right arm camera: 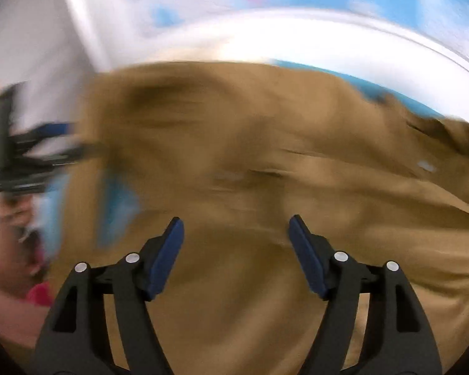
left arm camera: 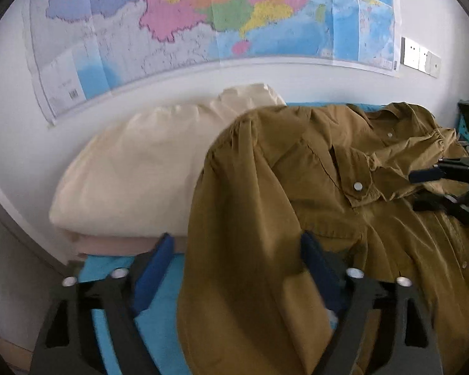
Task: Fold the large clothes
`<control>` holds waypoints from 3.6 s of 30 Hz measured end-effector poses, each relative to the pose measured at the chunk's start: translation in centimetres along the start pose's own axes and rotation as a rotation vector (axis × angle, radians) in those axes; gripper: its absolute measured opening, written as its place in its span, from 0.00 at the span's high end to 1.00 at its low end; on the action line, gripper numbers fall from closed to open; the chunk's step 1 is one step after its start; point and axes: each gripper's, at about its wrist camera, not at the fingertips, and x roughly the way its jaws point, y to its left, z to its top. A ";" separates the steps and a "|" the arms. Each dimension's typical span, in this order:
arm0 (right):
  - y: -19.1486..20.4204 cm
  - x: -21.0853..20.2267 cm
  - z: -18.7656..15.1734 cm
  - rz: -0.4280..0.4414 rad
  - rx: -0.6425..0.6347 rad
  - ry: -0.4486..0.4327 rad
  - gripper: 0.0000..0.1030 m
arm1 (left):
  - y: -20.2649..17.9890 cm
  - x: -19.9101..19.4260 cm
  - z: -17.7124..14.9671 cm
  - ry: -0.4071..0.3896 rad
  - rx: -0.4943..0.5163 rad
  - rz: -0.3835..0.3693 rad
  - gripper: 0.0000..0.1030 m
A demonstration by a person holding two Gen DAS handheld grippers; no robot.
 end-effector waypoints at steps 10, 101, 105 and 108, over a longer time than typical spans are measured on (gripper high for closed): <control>10.8 12.3 -0.5 0.337 -0.015 0.197 0.23 | 1.2 -1.2 -0.2 -0.024 -0.055 -0.116 0.31; -17.9 -20.8 -10.1 -0.439 0.302 -0.223 0.73 | -19.6 9.0 7.1 0.039 0.134 -0.209 0.25; -19.0 -16.2 -9.2 -0.442 0.283 -0.141 0.71 | -20.6 10.4 7.2 0.075 0.146 -0.214 0.25; -21.6 -13.1 -10.2 -0.559 0.298 -0.036 0.72 | -20.5 11.9 7.0 0.121 0.118 -0.233 0.22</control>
